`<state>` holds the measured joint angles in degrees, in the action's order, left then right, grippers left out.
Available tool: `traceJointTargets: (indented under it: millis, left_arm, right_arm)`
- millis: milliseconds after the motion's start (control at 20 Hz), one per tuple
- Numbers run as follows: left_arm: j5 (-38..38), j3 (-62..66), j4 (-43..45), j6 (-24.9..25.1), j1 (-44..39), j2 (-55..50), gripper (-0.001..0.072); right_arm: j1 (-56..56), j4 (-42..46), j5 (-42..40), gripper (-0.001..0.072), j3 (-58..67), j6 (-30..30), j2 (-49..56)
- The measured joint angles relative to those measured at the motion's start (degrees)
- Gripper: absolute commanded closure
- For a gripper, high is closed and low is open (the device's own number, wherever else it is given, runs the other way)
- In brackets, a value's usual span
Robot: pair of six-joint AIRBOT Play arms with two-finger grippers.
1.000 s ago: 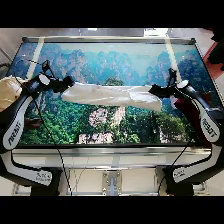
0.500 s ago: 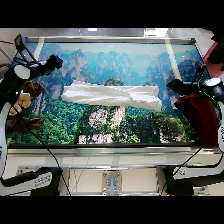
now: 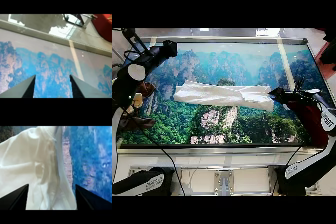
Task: Fold the shirts.
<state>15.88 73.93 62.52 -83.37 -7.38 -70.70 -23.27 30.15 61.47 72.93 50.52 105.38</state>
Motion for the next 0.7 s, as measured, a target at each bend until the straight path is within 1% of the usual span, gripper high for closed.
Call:
traceJointTargets:
  millis: [150,200,400,450,500,650,700]
  left_arm:
    - [-1.5,0.0,0.0,0.5,-1.2,0.1,0.0184]
    - [-1.5,0.0,0.0,0.6,-1.4,0.1,0.0185]
    - [-0.7,0.0,0.0,0.7,-1.8,0.1,0.0185]
    - [-0.4,0.0,0.0,0.9,-1.8,0.1,0.0185]
    - [-0.3,0.0,0.0,0.9,-1.9,0.1,0.0185]
    - [0.2,0.0,0.0,0.9,-1.9,0.1,0.0185]
    - [0.3,0.0,0.0,0.9,-1.9,0.1,0.0185]
  right_arm:
    - [1.5,1.2,0.6,0.0068,3.1,1.0,0.9]
    - [2.2,2.6,0.7,0.0084,4.2,2.1,1.2]
    - [5.1,8.0,1.6,0.0085,6.9,6.0,2.0]
    - [5.6,8.7,1.4,0.0086,7.2,6.6,2.0]
    - [5.9,9.1,1.4,0.0108,7.4,7.1,2.1]
    - [6.4,10.5,1.1,0.0110,7.8,8.5,2.2]
    - [6.7,10.8,1.1,0.0153,7.8,8.9,2.3]
